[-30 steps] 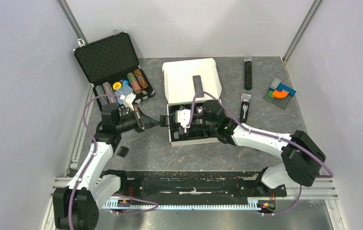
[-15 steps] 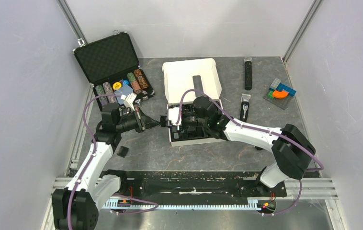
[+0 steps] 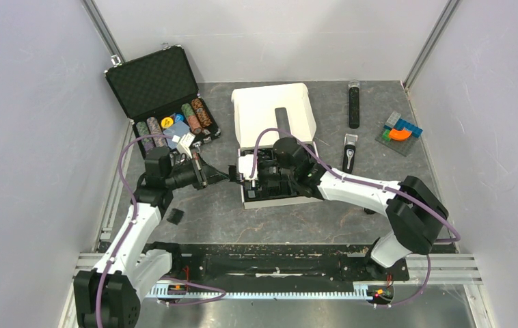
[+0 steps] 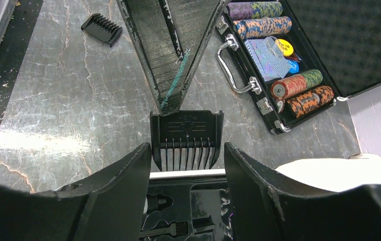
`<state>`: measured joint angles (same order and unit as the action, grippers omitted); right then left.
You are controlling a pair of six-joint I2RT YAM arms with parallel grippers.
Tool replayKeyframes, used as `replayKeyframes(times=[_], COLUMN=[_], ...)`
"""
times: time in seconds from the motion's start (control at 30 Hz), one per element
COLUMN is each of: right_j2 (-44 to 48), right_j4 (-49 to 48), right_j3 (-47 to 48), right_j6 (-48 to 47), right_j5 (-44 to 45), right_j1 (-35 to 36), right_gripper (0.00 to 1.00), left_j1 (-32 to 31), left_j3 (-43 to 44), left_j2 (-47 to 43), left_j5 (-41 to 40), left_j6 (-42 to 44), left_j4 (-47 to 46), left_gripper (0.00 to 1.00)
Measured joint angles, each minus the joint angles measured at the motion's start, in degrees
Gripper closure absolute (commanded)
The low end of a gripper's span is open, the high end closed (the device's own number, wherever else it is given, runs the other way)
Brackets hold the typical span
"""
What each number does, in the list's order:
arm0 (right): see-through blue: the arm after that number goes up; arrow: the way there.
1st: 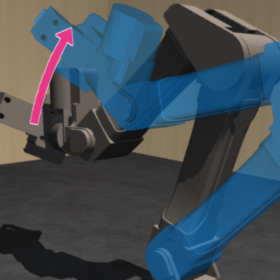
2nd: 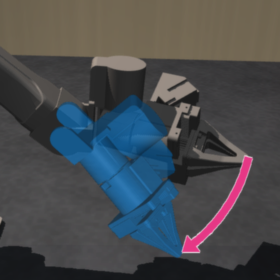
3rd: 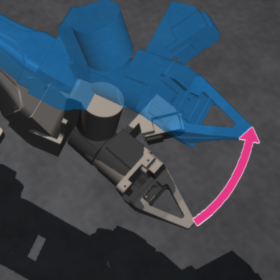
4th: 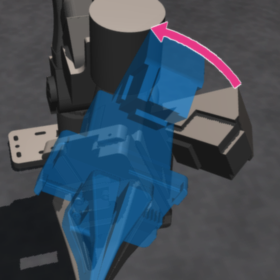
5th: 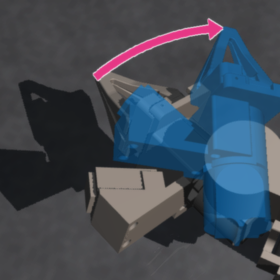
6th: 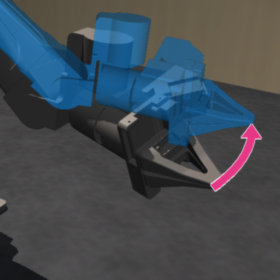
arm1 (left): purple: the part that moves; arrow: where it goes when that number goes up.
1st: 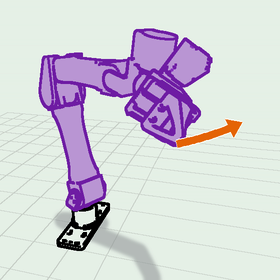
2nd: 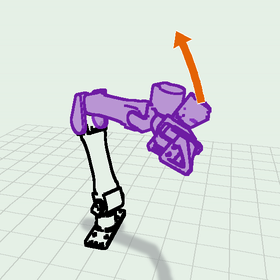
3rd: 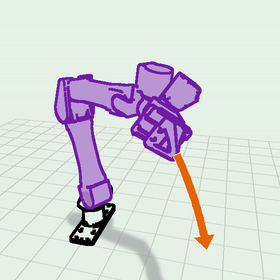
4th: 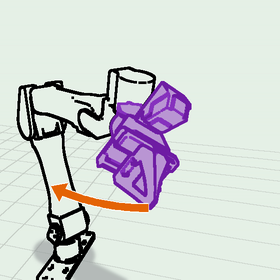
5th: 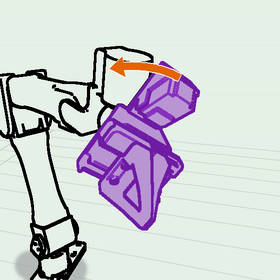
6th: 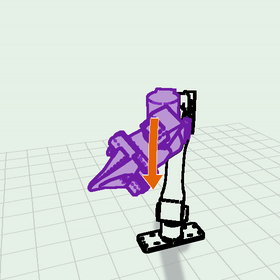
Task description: Sort the hair-cutting tools
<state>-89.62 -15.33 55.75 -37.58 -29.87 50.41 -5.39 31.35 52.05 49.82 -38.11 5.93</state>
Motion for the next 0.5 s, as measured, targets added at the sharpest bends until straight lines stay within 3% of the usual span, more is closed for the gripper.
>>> replayKeyframes(times=[0.2, 0.5], right_j2=[-0.5, -1.0], right_j4=[0.1, 0.7], right_j3=[0.4, 1.2], right_j6=[0.0, 0.0], right_j5=[-0.3, -0.5], right_j1=[0.0, 0.0], right_gripper=[0.48, 0.65], left_j1=[0.0, -0.1], left_j3=[0.0, 0.0], left_j2=[-0.5, -0.8], left_j5=[0.0, -0.1], left_j6=[0.0, 0.0], left_j4=[0.0, 0.0], left_gripper=[0.98, 0.98])
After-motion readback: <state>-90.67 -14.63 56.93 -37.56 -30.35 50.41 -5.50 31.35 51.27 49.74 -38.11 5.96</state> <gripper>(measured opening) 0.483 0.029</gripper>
